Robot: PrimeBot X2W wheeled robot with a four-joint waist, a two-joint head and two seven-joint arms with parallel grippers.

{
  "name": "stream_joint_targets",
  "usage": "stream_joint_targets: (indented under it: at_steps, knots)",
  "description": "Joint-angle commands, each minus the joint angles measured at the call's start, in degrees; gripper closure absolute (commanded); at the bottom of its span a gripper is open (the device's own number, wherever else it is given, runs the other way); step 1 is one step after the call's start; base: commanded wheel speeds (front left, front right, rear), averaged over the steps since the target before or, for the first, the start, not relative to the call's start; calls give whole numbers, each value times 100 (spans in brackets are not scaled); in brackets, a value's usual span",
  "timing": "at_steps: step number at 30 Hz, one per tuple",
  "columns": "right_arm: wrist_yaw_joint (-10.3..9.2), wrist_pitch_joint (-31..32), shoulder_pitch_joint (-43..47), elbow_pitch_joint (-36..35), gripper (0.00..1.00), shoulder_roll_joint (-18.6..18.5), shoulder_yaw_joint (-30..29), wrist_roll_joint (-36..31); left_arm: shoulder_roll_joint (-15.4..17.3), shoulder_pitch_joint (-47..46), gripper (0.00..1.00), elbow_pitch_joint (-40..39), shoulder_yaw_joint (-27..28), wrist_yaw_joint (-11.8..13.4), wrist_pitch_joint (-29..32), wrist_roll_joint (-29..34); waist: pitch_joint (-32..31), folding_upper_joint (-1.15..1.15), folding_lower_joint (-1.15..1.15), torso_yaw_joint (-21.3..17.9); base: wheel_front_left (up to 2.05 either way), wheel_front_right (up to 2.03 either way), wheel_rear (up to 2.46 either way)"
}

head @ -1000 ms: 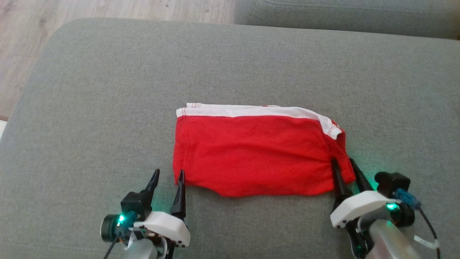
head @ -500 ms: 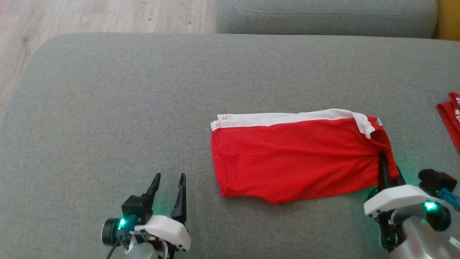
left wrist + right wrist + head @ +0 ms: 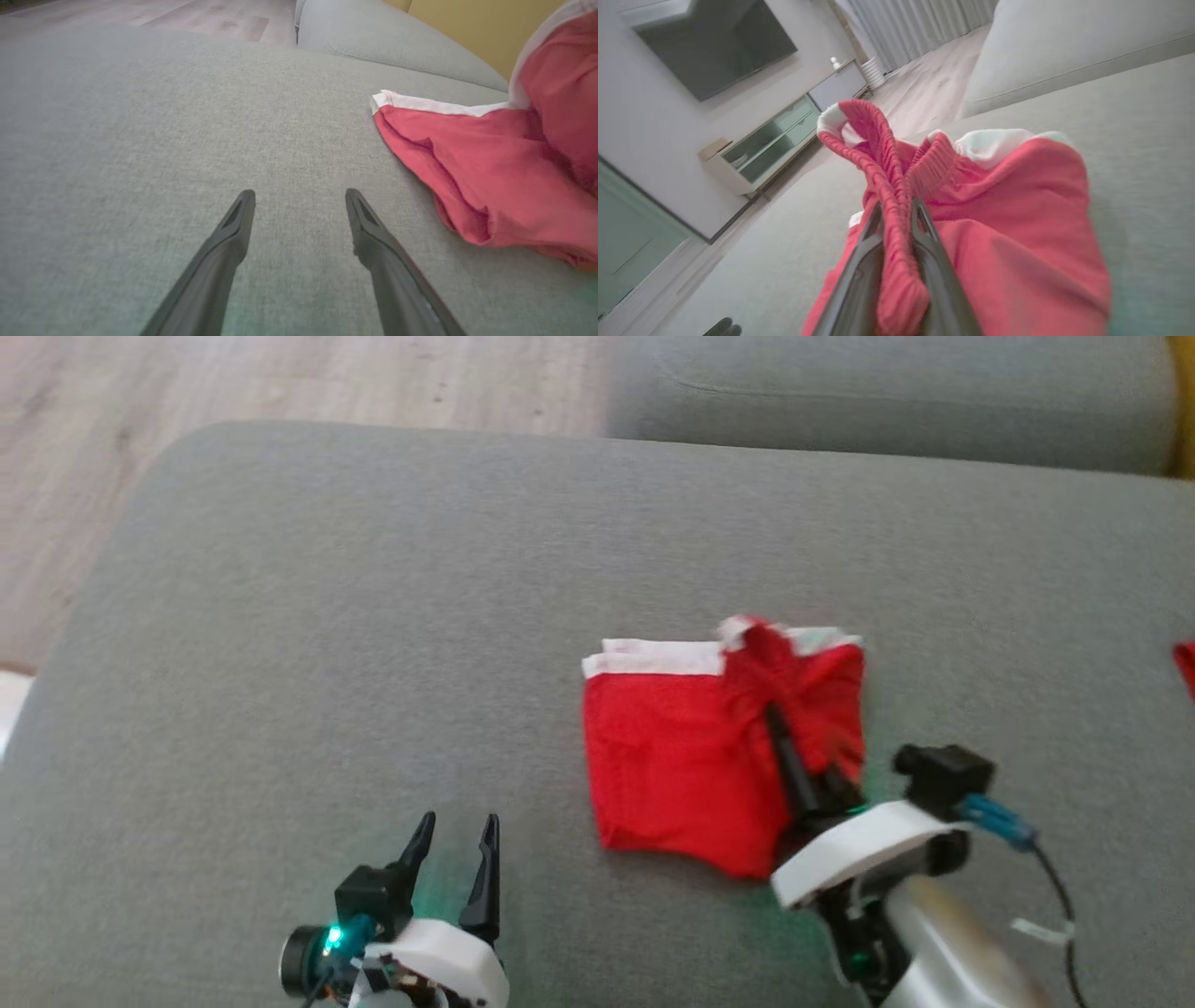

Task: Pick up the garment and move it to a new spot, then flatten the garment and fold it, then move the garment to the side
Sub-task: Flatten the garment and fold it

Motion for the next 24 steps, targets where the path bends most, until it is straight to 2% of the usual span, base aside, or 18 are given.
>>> stream_joint_targets:
  at_steps: [1,4,5,6,10,15,18,24]
  knots:
    - [-4,47,-164,-216,100,77,334,59,27,-81,0,-137,122,23,-62,-27,-35,0,0,216,0,0,0]
    - [-4,92,-286,-83,100,84,659,-21,27,-73,0,-108,108,24,-62,-16,-30,0,0,417,0,0,0]
    - [-4,107,-317,7,75,88,729,-37,27,-72,0,-91,111,21,-62,-13,-28,0,0,472,0,0,0]
    - [-4,101,-352,71,0,93,798,-34,27,-73,0,-84,122,21,-62,-12,-23,0,0,514,0,0,0]
    - [-4,26,-460,172,0,109,1084,61,27,-57,0,-75,195,19,-62,37,-19,0,0,569,0,0,0]
    - [-4,-89,-551,176,0,113,1202,17,27,-63,0,-159,369,50,-62,109,-45,0,0,398,0,0,0]
    - [-4,-112,-573,203,0,65,955,-225,27,-70,0,-246,455,54,-62,177,-63,0,0,285,0,0,0]
    - [-4,-119,-216,-207,0,33,-614,-1454,27,-65,0,-629,778,116,-62,580,-133,0,0,-65,0,0,0]
